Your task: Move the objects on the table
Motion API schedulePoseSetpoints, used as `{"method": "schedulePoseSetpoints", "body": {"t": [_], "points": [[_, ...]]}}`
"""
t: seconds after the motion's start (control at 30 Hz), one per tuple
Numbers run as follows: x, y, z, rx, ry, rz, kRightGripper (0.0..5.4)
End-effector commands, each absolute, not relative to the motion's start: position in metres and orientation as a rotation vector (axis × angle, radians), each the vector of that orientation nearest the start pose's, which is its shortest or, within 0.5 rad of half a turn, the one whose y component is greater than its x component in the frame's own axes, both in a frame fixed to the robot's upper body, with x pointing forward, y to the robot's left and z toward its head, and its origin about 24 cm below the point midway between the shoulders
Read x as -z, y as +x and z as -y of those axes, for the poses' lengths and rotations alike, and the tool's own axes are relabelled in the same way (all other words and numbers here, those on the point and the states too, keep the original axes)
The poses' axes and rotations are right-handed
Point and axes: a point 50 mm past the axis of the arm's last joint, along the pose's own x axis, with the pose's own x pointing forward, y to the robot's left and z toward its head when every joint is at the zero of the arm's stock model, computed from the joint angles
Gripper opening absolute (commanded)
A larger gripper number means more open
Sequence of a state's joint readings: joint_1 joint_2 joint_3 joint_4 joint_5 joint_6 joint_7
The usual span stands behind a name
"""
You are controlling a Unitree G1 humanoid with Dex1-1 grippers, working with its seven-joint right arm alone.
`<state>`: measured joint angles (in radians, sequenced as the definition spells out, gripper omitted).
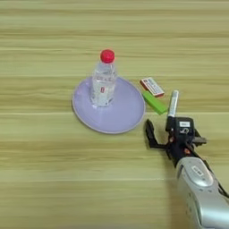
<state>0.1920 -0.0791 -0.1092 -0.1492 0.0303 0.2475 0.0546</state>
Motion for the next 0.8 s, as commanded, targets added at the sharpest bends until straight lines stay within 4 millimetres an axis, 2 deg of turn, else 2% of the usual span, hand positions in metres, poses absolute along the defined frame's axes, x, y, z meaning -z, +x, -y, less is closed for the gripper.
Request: {"method": "schedulePoseSetpoints", "body": {"t": [0.03,0.13,0.3,0.5,0.6,0.8], "points": [[-0.0215,0.2163,0.1974,0.103,-0.01,-0.24,5.07],[-0.0191,0.2156,0.1965,0.113,0.029,-0.254,4.68],[-0.0161,0.2155,0.1966,0.121,0.044,-0.27,4.33],[-0.0143,0.2156,0.1966,0.129,0.051,-0.28,3.48],[-0.0148,0.2157,0.1976,0.141,0.047,-0.277,3.22],[-0.0209,0.2175,0.2025,0.173,0.027,-0.25,2.4]]}}
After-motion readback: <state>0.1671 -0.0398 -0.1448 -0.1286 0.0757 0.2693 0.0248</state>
